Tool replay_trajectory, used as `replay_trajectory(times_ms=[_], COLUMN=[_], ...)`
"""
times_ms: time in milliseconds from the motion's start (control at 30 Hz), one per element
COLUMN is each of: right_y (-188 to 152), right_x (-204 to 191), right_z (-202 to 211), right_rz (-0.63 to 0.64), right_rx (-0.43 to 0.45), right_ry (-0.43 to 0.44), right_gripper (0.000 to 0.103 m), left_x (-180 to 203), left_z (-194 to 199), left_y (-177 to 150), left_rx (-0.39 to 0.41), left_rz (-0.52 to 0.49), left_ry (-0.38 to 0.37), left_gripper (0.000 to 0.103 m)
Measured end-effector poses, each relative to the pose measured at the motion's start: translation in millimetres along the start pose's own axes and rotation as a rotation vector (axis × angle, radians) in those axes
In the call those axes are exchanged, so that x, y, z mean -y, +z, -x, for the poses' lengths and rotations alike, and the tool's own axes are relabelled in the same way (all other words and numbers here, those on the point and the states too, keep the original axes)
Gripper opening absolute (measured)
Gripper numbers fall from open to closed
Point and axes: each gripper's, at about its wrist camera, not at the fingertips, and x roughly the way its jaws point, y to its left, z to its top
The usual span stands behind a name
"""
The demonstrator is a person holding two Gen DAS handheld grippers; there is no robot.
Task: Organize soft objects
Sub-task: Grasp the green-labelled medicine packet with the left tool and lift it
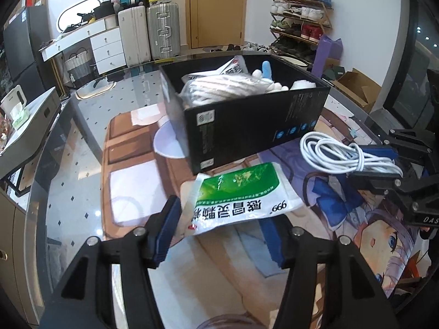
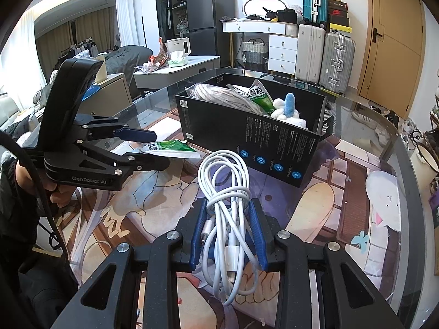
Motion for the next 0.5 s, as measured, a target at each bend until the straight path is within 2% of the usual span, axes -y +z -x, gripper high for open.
replay_trajectory(times_ms=[200, 267, 367, 500], right_y=[0, -1, -2, -3], right_x=[1, 3, 5, 6], right_z=[0, 0, 1, 0], right_rz=[-0.003, -0.006, -0.01, -0.016], right_rx=[0.002, 0.002, 0.004, 0.001], right_ry=[-0.001, -0.002, -0.002, -0.001], right_gripper=[0.031, 0.031, 0.031, 0.031], left_x=[6, 9, 16, 22], left_z=[-5, -5, -4, 2], left_y=[10, 11, 10, 9], left_rx=[0.022, 0.034, 0.045, 0.062], left_rz=[-0.027, -0.045, -0.087, -0.123], left_ry=[0.001, -0.008, -0.014, -0.053], left_gripper=[0.058, 0.054, 0.031, 0.012])
